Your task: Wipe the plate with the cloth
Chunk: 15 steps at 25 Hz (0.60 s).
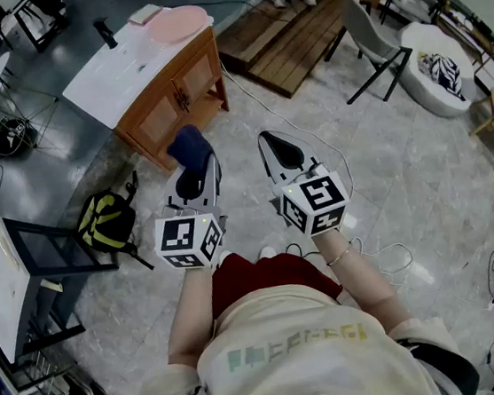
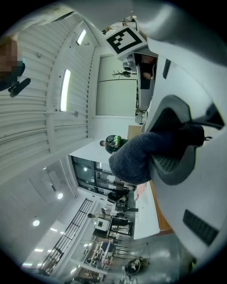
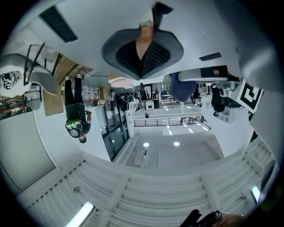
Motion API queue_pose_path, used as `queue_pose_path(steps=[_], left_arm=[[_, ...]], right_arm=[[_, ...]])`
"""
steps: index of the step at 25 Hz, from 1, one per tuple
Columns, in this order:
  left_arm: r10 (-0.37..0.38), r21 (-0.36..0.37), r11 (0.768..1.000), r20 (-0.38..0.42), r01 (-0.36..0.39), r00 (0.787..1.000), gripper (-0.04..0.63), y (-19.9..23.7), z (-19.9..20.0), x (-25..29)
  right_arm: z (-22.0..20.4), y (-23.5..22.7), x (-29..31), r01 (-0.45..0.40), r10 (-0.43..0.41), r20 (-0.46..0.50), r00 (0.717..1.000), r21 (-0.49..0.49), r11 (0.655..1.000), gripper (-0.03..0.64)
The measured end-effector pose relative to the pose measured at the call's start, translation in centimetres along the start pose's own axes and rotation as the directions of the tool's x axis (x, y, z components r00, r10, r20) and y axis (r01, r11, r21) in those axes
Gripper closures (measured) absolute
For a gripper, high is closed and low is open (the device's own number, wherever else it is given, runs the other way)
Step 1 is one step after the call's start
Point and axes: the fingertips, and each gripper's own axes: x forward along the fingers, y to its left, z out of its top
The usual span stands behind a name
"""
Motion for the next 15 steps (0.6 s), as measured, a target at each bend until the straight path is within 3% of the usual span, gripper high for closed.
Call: queue_pose_path(steps=[9, 15], left_arm=[[-0.004, -0.016, 1.0, -0.007, 0.004, 1.0, 0.517, -0.5, -0.4, 0.3], [-0.003, 0.015, 1.0, 0.005, 0.003, 1.0, 0.517, -0.2, 1.3, 1.0]], right_arm=[[-1.7, -0.8, 0.1, -0.011, 0.014, -0.055, 0.998, 0.065, 0.998, 0.58], [-0.9, -1.3, 0.9, -0.051, 0.054, -0.048, 0.997, 0.074, 0.996, 0.578]])
